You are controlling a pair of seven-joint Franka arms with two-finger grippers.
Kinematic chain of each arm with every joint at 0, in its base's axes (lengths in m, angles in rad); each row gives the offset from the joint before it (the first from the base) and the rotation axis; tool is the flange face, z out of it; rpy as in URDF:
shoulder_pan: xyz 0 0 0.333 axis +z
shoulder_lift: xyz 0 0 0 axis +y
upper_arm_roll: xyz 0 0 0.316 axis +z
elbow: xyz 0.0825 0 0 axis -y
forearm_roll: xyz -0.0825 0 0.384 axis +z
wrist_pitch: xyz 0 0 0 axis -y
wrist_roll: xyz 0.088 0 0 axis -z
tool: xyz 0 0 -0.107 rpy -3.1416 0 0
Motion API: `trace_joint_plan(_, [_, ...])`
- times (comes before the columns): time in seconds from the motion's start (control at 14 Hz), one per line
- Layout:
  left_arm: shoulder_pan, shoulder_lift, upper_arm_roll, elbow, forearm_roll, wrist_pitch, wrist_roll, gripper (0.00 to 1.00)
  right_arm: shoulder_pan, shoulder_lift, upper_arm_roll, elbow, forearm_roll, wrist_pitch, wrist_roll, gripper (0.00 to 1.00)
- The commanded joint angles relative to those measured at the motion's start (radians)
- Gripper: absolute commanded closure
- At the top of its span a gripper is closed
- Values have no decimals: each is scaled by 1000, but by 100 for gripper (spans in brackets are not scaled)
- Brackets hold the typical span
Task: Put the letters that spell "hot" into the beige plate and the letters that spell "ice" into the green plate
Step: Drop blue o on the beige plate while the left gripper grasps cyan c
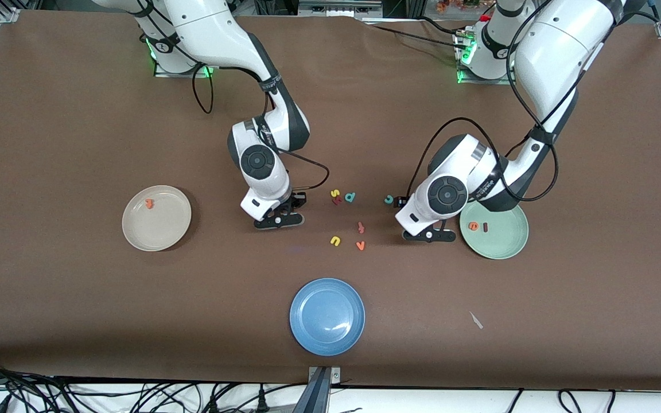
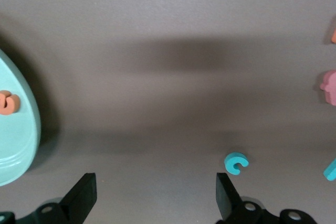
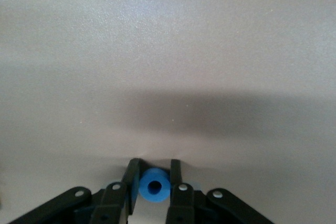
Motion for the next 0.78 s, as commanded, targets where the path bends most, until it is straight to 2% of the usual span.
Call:
trace_joint_plan(0.0, [9,-2,-1,6,-42,3,-14,0,-2,4,9,-9,26,0,-25,83])
trace_joint_plan(0.21, [12,-4,-1,13,-93,6,-22,0,-2,-8,2,-6,26,-6,-31,83])
trace_joint_plan(0.29, [12,-4,-1,13,-99,6,-25,0,-3,-24,-7,-1,26,-46,-33,83])
trace_joint_plan(0.5, [12,-4,2,13,-171,47,-101,0,-3,-64,-64,2,26,-155,-81,83])
trace_joint_plan(0.71, [6,-3,1,13,-173,70,-163,0,-3,-117,-133,-10,26,-251,-152,83])
